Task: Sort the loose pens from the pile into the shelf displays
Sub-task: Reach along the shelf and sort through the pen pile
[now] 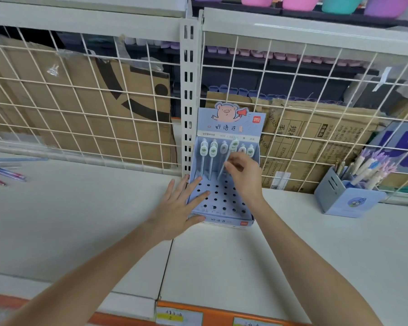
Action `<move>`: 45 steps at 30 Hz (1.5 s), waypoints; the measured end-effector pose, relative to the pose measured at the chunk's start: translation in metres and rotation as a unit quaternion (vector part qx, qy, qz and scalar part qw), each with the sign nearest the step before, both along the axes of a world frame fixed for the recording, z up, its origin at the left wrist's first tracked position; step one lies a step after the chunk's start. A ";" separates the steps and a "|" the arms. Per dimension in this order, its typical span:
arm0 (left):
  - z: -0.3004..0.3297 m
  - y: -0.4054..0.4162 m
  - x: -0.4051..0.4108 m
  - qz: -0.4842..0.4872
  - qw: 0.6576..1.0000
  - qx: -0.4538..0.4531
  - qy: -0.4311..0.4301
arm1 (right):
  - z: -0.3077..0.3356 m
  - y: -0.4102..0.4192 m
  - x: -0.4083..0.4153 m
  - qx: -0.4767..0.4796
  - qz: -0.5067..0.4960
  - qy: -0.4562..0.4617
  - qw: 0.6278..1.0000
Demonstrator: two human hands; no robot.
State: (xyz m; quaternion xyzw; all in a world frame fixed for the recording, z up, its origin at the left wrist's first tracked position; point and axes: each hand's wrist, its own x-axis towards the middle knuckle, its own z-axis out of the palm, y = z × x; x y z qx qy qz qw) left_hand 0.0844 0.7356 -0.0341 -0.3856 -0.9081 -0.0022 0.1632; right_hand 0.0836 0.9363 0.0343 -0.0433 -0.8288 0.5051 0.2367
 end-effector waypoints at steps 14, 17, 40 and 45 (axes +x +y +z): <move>-0.002 0.002 0.007 0.032 0.999 -0.001 -0.018 | -0.018 -0.013 -0.003 0.064 -0.020 -0.060 0.996; 0.000 0.002 0.008 0.041 0.999 -0.005 -0.022 | -0.018 -0.014 -0.003 0.064 -0.018 -0.061 0.996; 0.051 -0.094 0.055 0.162 0.921 0.341 -0.092 | -0.011 -0.102 0.037 0.115 0.203 0.081 0.969; 0.060 -0.168 0.092 0.311 0.865 0.391 -0.047 | -0.022 -0.171 0.023 0.158 0.296 0.096 0.937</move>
